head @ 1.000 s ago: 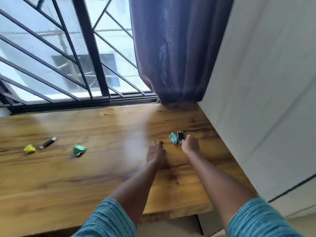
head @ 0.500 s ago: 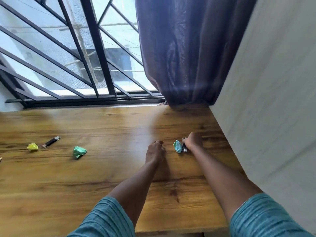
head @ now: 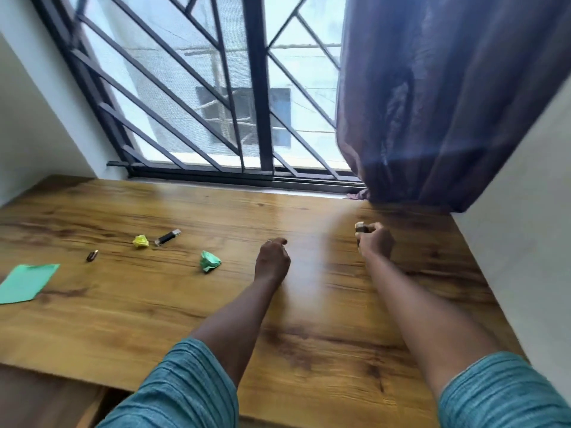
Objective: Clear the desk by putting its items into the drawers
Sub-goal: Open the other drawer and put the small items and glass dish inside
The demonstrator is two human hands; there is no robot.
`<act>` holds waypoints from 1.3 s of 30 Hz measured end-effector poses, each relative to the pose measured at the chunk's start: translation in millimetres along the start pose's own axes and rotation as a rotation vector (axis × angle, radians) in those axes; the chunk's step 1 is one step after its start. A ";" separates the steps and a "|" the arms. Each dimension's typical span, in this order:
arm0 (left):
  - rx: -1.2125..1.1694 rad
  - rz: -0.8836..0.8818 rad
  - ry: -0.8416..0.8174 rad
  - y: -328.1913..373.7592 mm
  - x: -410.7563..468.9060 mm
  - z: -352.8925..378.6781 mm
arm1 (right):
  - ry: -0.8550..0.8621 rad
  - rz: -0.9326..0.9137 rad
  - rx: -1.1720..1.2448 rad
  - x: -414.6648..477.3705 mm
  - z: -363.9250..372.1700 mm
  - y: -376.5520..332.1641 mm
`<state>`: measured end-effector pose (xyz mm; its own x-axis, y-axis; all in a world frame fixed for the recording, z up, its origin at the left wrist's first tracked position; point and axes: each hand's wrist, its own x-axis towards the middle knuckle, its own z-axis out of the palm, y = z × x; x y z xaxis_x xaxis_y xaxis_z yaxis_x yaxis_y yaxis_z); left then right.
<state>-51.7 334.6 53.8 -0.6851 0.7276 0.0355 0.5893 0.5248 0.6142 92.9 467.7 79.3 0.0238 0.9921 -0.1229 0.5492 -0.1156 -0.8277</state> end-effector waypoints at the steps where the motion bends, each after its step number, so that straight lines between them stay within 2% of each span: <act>1: 0.005 -0.003 0.019 -8.0 5.7 -8.3 | -0.009 -0.034 0.018 -7.5 9.0 -9.8; 6: 0.134 0.019 0.063 -65.1 34.8 -65.1 | -0.143 -0.137 0.130 -50.6 74.9 -53.6; 12: 0.287 -0.174 0.056 -152.6 76.8 -127.2 | -0.322 -0.134 0.148 -92.0 150.7 -80.5; 15: 0.318 -0.251 0.018 -179.1 91.4 -141.3 | -0.341 -0.103 0.127 -102.7 176.3 -83.1; 17: 0.323 -0.239 0.017 -195.9 100.7 -139.7 | -0.330 -0.087 0.130 -106.6 187.7 -77.9; 21: 0.229 -0.253 0.030 -214.1 108.4 -133.3 | -0.231 -0.041 0.187 -110.0 198.0 -65.4; 25: 0.258 -0.179 0.065 -219.5 106.1 -127.9 | -0.167 0.059 0.312 -116.0 199.1 -60.2; 29: 0.198 -0.035 0.096 -223.1 87.3 -127.7 | -0.218 0.176 0.477 -135.5 192.9 -57.9; 33: 0.148 0.104 0.129 -226.8 56.0 -128.9 | -0.235 0.169 0.585 -168.0 187.3 -57.3; 39: 0.089 0.133 0.191 -237.3 -24.2 -151.3 | -0.298 0.140 0.736 -236.2 172.0 -41.1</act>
<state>-239.8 125.7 26.4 -0.6629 0.7003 0.2649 0.7089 0.4733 0.5229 -79.0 229.9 48.1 -0.2292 0.9236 -0.3073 -0.1356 -0.3429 -0.9295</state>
